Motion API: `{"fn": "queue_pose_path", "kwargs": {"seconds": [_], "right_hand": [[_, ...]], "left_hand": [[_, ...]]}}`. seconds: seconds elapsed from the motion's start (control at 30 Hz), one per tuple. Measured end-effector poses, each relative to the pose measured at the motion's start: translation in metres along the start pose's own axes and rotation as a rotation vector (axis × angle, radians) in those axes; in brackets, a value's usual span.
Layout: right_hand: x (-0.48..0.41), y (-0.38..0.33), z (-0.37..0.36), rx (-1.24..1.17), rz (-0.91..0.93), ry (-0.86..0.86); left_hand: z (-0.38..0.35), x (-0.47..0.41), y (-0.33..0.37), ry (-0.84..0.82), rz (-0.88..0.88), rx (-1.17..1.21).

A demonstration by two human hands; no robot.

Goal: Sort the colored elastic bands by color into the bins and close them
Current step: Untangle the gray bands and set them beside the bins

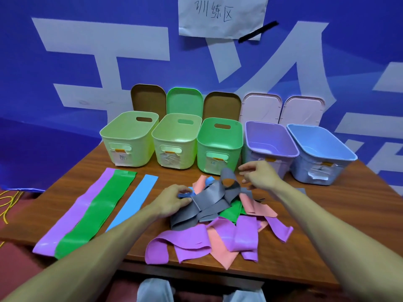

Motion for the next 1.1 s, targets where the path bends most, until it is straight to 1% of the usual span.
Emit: {"fn": "queue_pose_path", "kwargs": {"seconds": [0.07,0.17,0.23,0.3,0.4,0.53,0.6,0.7,0.77,0.83,0.9,1.1], "right_hand": [[0.001,-0.002,0.000,0.122,0.009,-0.002],[0.005,-0.012,-0.005,0.288,0.043,0.004],[0.010,-0.018,-0.012,0.325,0.058,-0.003],[0.014,-0.026,-0.020,0.350,0.109,-0.038],[0.021,-0.041,-0.031,0.357,0.216,-0.110],[0.024,-0.071,-0.029,0.320,0.336,-0.137],[0.030,-0.087,-0.016,0.350,0.374,-0.088],[0.040,-0.108,0.012,0.396,0.402,0.046],[0.045,-0.118,0.030,0.320,0.418,0.093],[0.048,-0.126,0.046,0.170,0.451,0.101],[0.057,-0.139,0.064,0.029,0.499,0.127],[0.085,-0.177,0.108,-0.184,0.600,0.211]], "left_hand": [[0.007,0.000,0.012,0.044,-0.088,-0.057],[0.004,-0.001,0.028,0.033,-0.189,-0.193],[0.004,-0.001,0.035,0.051,-0.185,-0.268],[0.012,0.000,0.041,0.086,-0.175,-0.263],[0.029,0.001,0.061,0.117,-0.244,-0.160],[0.059,0.006,0.100,0.148,-0.333,0.181],[0.077,0.009,0.119,0.194,-0.375,0.293],[0.101,0.014,0.148,0.266,-0.444,0.409],[0.114,0.018,0.164,0.299,-0.501,0.503],[0.122,0.022,0.177,0.321,-0.557,0.610],[0.125,0.020,0.184,0.303,-0.585,0.686],[0.085,0.009,0.212,0.058,-0.632,0.687]]}}
Point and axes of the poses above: each hand's wrist, its own x-axis away from the middle knuckle, its own z-axis out of the back of the hand, y = z × x, the point moved 10 cm from there along -x, towards the middle knuckle, and after that the axes turned 15 degrees about -y, right-handed, at the moved point
